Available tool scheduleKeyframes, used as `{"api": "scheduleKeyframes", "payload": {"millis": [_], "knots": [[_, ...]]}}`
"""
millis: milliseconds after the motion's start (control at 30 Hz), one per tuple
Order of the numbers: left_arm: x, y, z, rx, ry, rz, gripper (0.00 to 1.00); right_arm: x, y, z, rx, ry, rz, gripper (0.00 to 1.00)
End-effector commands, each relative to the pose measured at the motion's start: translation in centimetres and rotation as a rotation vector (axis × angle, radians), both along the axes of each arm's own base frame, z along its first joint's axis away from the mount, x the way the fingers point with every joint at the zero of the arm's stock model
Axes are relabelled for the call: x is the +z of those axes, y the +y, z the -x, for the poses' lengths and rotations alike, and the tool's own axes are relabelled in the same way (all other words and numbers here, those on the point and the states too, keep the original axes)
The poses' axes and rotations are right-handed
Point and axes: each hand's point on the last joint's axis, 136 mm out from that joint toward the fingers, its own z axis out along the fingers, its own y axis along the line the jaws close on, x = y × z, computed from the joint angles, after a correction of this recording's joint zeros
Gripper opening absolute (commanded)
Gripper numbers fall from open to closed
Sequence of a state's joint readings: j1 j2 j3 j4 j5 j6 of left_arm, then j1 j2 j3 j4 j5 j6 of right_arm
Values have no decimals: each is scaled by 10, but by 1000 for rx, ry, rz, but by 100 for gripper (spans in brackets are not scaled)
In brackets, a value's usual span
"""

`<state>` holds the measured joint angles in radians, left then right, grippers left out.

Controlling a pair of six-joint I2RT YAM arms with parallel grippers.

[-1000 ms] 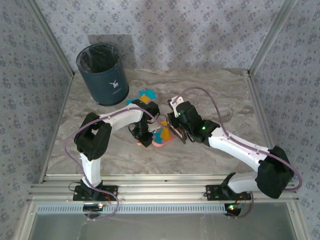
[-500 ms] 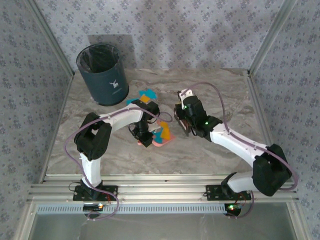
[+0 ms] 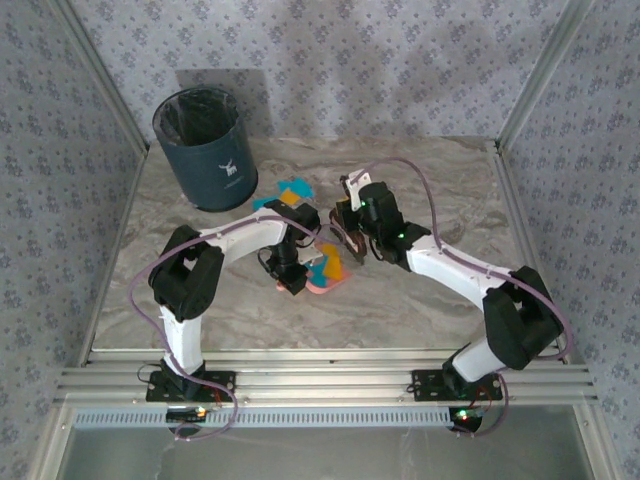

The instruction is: Sweep away the paper scraps from the table

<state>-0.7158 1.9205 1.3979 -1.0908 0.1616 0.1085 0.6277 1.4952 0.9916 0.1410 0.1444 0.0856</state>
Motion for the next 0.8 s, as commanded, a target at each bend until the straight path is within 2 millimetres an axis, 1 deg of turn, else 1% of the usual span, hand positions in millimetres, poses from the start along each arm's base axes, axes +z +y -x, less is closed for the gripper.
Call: {"api": "scheduleKeyframes", "payload": {"millis": [0,167,333,600,767], "knots": [[6,0,6,-20,2,16,0,3,19,9,66,19,-30,0],[6,-1,6,-17,-1,16,0,0,21,22,70,54,-40,0],[5,-1,5,-18,-1,16,0,8,21,30,73,59,-86,0],[6,-1,5,-15,-6,18,0,18,23,36,90,59,-124,0],[7,-1,4,-14,-18,20,0,27,15,34,55,28,-120,0]]}}
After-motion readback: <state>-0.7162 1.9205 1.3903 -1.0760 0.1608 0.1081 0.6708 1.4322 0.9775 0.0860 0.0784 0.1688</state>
